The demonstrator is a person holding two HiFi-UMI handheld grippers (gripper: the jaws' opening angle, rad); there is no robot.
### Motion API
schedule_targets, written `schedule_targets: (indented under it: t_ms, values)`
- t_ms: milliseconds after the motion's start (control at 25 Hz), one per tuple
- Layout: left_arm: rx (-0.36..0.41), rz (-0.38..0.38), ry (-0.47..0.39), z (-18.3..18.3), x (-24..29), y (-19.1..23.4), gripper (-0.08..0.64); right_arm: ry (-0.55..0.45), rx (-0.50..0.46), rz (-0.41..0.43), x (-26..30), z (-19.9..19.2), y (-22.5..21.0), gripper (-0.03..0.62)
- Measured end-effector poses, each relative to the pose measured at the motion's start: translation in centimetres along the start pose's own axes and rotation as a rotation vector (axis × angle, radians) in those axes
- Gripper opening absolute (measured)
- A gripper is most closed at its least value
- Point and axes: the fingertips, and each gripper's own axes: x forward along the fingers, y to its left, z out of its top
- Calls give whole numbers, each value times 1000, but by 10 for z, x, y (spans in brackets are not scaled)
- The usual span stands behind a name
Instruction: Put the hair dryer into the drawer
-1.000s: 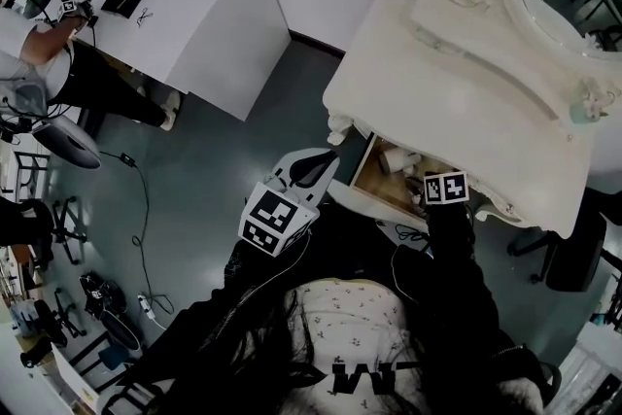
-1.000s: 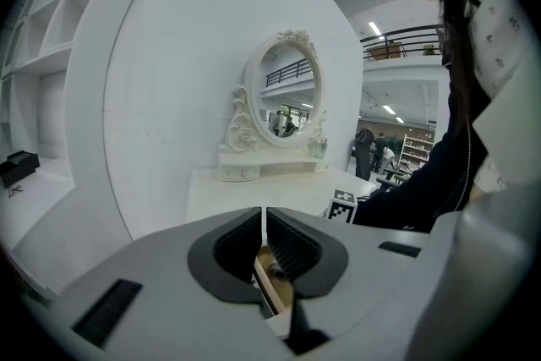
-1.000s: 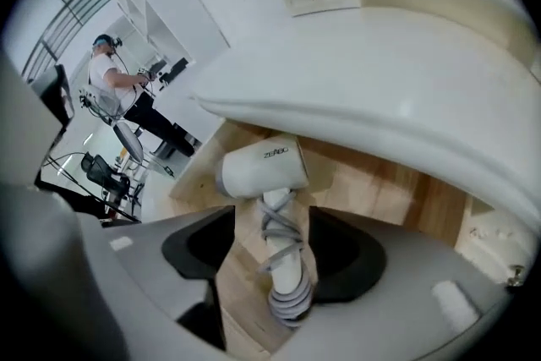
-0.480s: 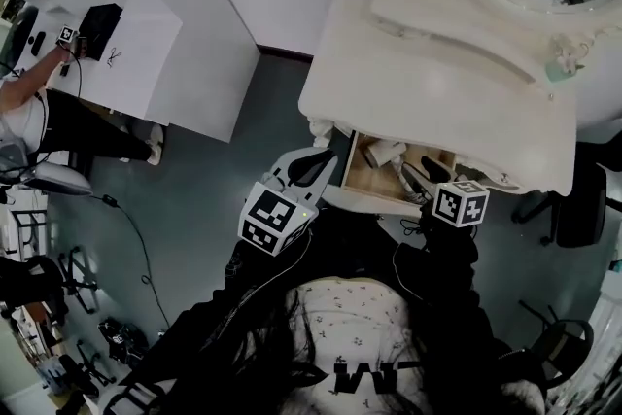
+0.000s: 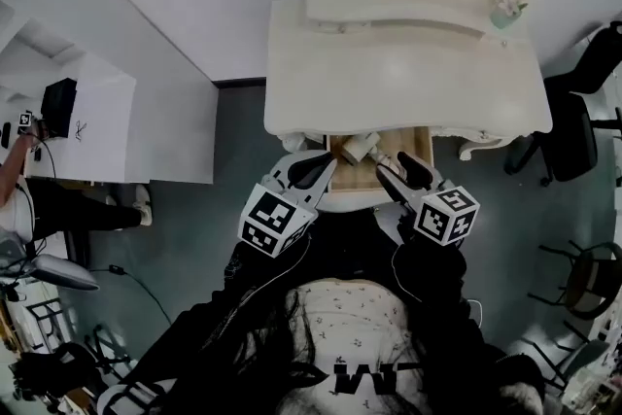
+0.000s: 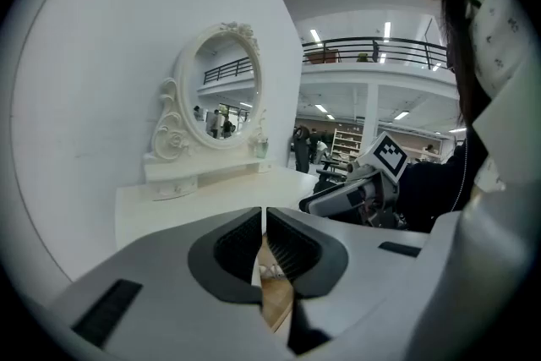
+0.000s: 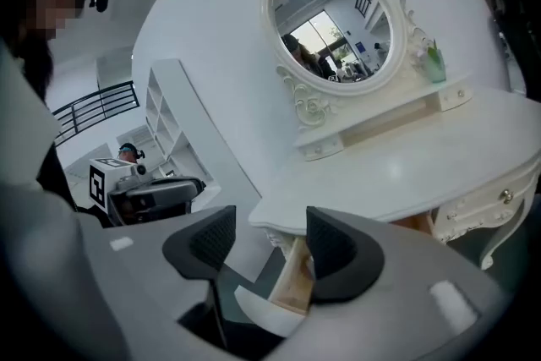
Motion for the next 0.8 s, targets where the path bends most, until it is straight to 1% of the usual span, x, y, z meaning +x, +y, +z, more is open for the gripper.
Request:
schedule_targets:
  t_ms: [120,240,360,440,520,800]
  values:
    - [33,-71,4,2,5,-7,2,-52,11,-33,-9,1,11,268]
    - [62,-153,9,2,10,-18,2,-103,39,-89,-22,-5,18,264]
    - [76,-217,13,0,13,-30,2,-131,61,-144,-36,-14,21,206]
    - [82,-244,15,-1,14,-36,2,-141,67,-163,-42,-18,23,178]
    - [84,-263,18,-4,15,-40,2,-146,68,-175,-47,-21,26,134]
    - [97,-299,7,-3,18,-61,2,-167,68,-233,-75,-26,25,72]
